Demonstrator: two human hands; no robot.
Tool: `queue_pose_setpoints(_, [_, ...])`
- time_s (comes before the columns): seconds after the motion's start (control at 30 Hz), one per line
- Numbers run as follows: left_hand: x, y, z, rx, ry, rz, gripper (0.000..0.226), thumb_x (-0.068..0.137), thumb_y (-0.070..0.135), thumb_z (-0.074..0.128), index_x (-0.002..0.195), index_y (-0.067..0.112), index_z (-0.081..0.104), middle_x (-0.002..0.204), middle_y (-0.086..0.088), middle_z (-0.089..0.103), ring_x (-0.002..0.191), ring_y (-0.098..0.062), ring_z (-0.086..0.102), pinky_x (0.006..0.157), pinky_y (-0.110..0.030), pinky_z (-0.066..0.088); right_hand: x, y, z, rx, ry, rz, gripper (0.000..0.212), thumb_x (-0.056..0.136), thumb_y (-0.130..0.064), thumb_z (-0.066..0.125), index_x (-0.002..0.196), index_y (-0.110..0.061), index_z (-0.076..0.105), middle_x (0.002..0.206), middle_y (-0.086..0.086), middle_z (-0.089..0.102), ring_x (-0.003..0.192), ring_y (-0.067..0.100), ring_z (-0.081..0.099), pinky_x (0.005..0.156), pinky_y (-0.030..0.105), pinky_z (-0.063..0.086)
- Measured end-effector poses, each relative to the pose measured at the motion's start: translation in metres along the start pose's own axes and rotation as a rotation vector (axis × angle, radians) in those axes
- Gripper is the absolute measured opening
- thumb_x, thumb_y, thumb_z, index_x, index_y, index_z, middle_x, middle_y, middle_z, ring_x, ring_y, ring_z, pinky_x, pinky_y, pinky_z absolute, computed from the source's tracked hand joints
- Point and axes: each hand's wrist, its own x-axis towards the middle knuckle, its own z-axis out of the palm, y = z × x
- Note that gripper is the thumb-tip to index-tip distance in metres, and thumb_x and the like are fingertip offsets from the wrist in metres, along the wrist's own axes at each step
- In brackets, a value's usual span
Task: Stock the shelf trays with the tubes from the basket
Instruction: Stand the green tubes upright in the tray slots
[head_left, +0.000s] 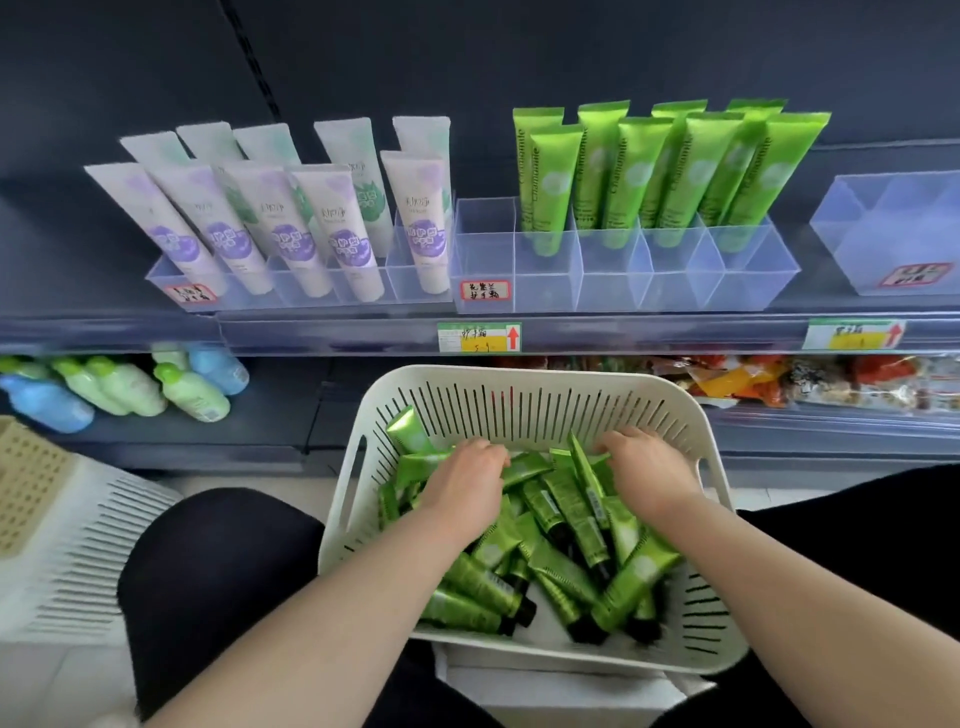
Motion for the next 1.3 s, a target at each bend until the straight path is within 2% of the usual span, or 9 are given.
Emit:
queue_pose_setpoints(0.1, [-0.003,-0.004,0.016,-0.034,-0.015,-0.021,0.031,0.097,0.009,0.052,0.127,0.014,0.058,0.128,0.0,0.057,0.12,-0.014,0.05,0.101,-0.028,0.044,0.005,0.0,0.01,0.007,-0.074,0.046,0.059,0.084,0.007,0.045,0.131,-0.027,0.051,0.128,0.0,0.056,0.114,0.02,0.053,0.08,0.035,0.05])
queue_pose_setpoints(0.33, [-0.012,-0.02,0.031,-0.089,-0.001,-0.076,0.034,0.098,0.008,0.05,0.13,0.017,0.056,0.133,0.003,0.055,0.126,-0.011,0.046,0.103,-0.025,0.04,0.021,-0.006,0.04,0.009,-0.165,0.05,0.054,0.086,0.001,0.044,0.138,-0.014,0.043,0.132,0.011,0.051,0.123,0.029,0.045,0.1,0.039,0.04])
queue_pose_setpoints(0.53, [-0.007,-0.023,0.037,-0.107,-0.008,-0.119,0.034,0.098,0.008,0.05,0.13,0.016,0.056,0.132,0.002,0.054,0.125,-0.013,0.047,0.1,-0.026,0.041,0.031,-0.008,0.055,0.094,-0.316,-0.03,0.032,0.092,-0.004,0.049,0.109,-0.027,0.064,0.119,0.0,0.059,0.101,0.017,0.056,0.088,0.029,0.048])
queue_pose_setpoints(0.73, [-0.005,-0.023,0.038,-0.133,-0.004,-0.116,0.034,0.098,0.007,0.051,0.13,0.016,0.055,0.134,0.0,0.054,0.126,-0.014,0.047,0.103,-0.027,0.041,0.033,-0.012,0.065,0.192,-0.2,0.077,0.019,0.094,-0.012,0.048,0.112,-0.017,0.044,0.09,0.005,0.062,0.08,0.023,0.059,0.071,0.035,0.049])
queue_pose_setpoints(0.87, [-0.005,-0.026,0.04,-0.149,-0.001,-0.147,0.033,0.098,0.008,0.051,0.13,0.016,0.056,0.134,-0.001,0.054,0.125,-0.014,0.049,0.102,-0.027,0.041,0.038,-0.012,0.068,0.247,-0.308,0.111,0.045,0.095,-0.032,0.052,0.135,-0.02,0.036,0.111,0.009,0.065,0.102,0.028,0.059,0.087,0.042,0.05])
queue_pose_setpoints(1.03, [-0.004,-0.028,0.04,-0.167,0.005,-0.194,0.033,0.097,0.007,0.052,0.128,0.016,0.058,0.131,-0.001,0.056,0.122,-0.014,0.051,0.101,-0.027,0.043,0.037,-0.016,0.057,0.127,-0.367,-0.022,0.047,0.09,-0.042,0.058,0.133,-0.027,0.046,0.124,0.003,0.054,0.125,0.027,0.042,0.107,0.048,0.032])
queue_pose_setpoints(1.17, [-0.006,-0.032,0.039,-0.148,-0.044,-0.2,0.031,0.097,0.007,0.051,0.126,0.015,0.059,0.128,-0.001,0.057,0.118,-0.017,0.053,0.095,-0.03,0.046,0.029,-0.024,0.036,0.258,-0.347,-0.096,0.018,0.091,-0.038,0.057,0.102,-0.025,0.053,0.088,-0.007,0.054,0.091,0.018,0.057,0.082,0.037,0.049])
queue_pose_setpoints(1.23, [-0.006,-0.03,0.039,-0.136,-0.084,-0.161,0.031,0.096,0.007,0.051,0.125,0.014,0.06,0.125,-0.003,0.059,0.114,-0.019,0.055,0.091,-0.028,0.045,0.023,-0.026,0.024,0.323,-0.261,-0.092,0.015,0.092,-0.035,0.057,0.101,-0.024,0.05,0.08,-0.01,0.056,0.074,0.013,0.058,0.065,0.031,0.05])
queue_pose_setpoints(1.3, [-0.005,-0.027,0.042,-0.128,-0.141,-0.113,0.035,0.095,0.005,0.052,0.128,0.014,0.059,0.125,-0.005,0.06,0.112,-0.022,0.058,0.091,-0.029,0.047,0.017,-0.026,0.011,0.33,-0.094,-0.14,0.018,0.093,-0.031,0.057,0.107,-0.022,0.051,0.085,-0.009,0.059,0.075,0.014,0.058,0.065,0.032,0.05])
